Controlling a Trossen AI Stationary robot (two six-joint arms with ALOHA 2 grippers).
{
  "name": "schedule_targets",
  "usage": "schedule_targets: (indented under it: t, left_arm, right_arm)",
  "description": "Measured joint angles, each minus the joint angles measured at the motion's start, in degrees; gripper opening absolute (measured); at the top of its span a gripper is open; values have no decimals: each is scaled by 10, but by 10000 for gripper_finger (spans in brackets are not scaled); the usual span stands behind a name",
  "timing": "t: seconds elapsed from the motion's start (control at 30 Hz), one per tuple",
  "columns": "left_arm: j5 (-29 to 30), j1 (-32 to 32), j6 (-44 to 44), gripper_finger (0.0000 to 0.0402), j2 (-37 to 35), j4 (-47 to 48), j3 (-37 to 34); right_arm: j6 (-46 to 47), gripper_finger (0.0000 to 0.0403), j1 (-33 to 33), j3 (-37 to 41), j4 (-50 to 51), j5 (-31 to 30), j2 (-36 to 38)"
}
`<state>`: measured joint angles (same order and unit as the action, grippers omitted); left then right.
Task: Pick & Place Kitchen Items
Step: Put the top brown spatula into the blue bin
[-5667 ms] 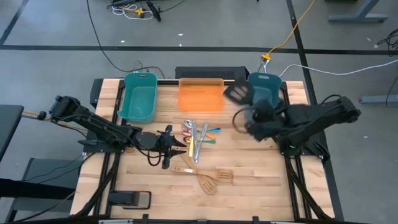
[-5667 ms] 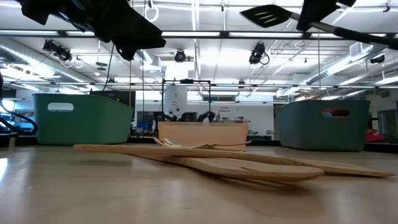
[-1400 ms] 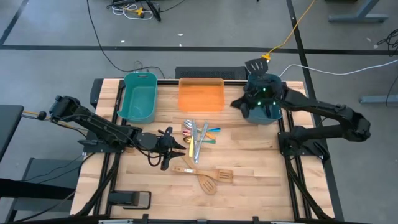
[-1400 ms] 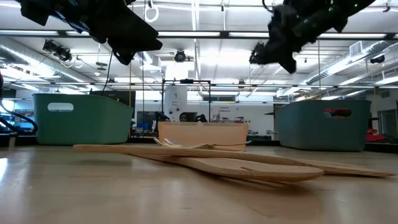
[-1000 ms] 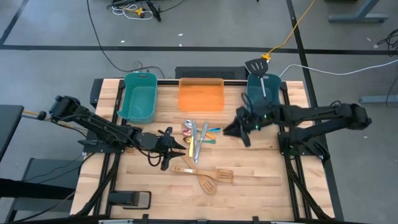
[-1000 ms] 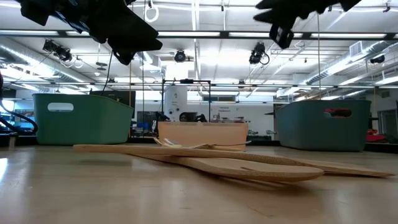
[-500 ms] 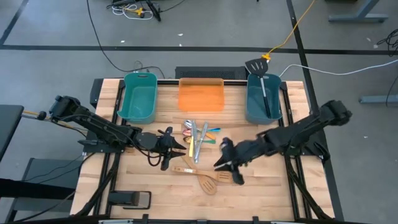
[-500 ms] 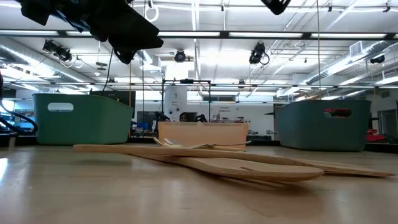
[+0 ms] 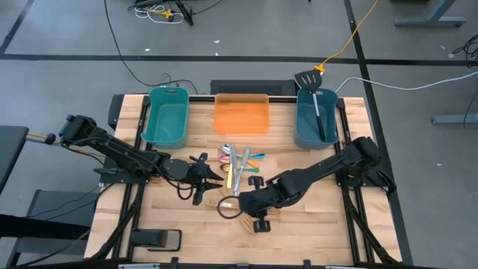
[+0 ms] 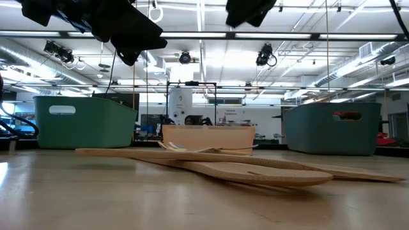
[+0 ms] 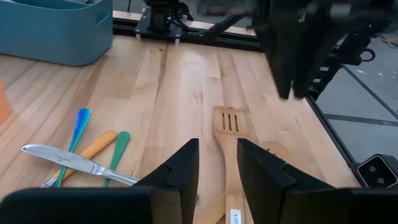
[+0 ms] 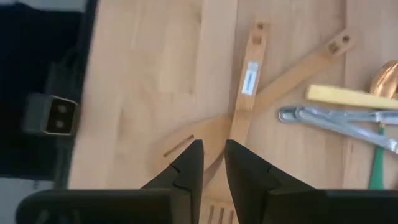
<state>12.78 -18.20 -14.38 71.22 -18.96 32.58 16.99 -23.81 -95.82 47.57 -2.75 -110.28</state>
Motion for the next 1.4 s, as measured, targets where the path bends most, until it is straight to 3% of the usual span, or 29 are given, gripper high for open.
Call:
schedule_targets:
  t: [0.2,0.47,0.93,1.4]
  left_arm:
    - [0,0,0,115,0,0,0]
    - [0,0,-12,115,0,1,0]
    - [0,0,-15,115,0,5,0]
    - [0,0,-15,115,0,5,0]
  right_arm:
    - [-6,77,6,0,17,-50,-40]
    - [-10,84,11,1,6,-43,-71]
    - [-27,166,13,2,-25,-63,-94]
    - [-19,181,17,93,-119,-53,-94]
